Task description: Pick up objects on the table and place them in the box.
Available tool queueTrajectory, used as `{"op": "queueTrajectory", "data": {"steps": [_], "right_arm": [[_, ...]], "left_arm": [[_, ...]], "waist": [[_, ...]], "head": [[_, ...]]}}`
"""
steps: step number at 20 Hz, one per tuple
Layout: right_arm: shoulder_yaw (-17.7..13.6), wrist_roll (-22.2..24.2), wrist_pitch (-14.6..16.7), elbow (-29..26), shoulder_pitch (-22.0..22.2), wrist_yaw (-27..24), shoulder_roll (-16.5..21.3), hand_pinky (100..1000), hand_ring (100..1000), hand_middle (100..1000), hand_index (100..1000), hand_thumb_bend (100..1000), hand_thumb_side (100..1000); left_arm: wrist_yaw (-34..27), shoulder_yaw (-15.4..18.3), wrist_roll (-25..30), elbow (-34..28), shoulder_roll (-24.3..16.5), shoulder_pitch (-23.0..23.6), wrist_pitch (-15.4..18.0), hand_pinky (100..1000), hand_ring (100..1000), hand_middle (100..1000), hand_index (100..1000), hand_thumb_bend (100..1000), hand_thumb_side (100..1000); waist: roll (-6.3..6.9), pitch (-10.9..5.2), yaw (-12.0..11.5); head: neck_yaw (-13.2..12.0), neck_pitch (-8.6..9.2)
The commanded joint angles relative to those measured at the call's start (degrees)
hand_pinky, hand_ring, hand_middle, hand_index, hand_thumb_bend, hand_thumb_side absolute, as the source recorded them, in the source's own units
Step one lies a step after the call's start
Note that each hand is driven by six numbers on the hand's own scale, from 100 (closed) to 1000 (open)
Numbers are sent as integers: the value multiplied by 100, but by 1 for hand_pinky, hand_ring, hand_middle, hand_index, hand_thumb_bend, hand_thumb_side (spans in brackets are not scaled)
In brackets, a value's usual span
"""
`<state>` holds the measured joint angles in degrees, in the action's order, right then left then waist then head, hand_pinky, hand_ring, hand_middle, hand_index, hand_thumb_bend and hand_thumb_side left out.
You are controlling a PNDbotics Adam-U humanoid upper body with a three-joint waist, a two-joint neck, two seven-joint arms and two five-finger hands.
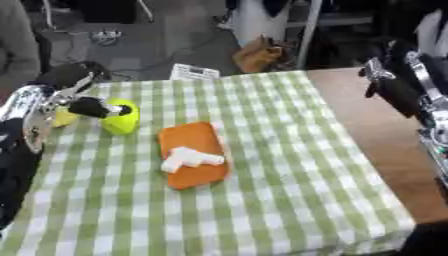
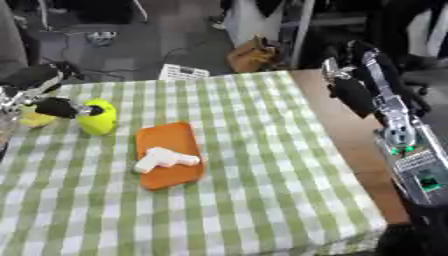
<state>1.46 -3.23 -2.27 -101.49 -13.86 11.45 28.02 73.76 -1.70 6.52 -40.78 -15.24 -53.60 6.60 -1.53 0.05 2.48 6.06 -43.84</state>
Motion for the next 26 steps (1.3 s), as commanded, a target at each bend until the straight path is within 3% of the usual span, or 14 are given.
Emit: {"op": "queueTrajectory", "data": {"steps": [1, 12, 26], "right_arm": [[-41, 17, 17, -57, -68, -44, 102, 354, 568, 596, 832, 119, 622], [-9, 45, 36, -87, -128, -73, 51, 353, 567, 594, 833, 113, 623], [4, 52, 45, -121, -196, -78, 68, 351, 566, 592, 835, 106, 625]], "left_arm": [[311, 181, -411, 211, 65, -230, -240, 698, 849, 885, 887, 857, 700], [697, 498, -1410, 728, 60, -341, -1071, 695, 835, 872, 879, 846, 622], [526, 675, -815, 1170, -88, -350, -1250, 679, 808, 843, 875, 737, 729]], "waist": [[-94, -41, 32], [-101, 87, 261], [-15, 298, 491]], "head": [[-18, -28], [-110, -28], [-168, -28]]}}
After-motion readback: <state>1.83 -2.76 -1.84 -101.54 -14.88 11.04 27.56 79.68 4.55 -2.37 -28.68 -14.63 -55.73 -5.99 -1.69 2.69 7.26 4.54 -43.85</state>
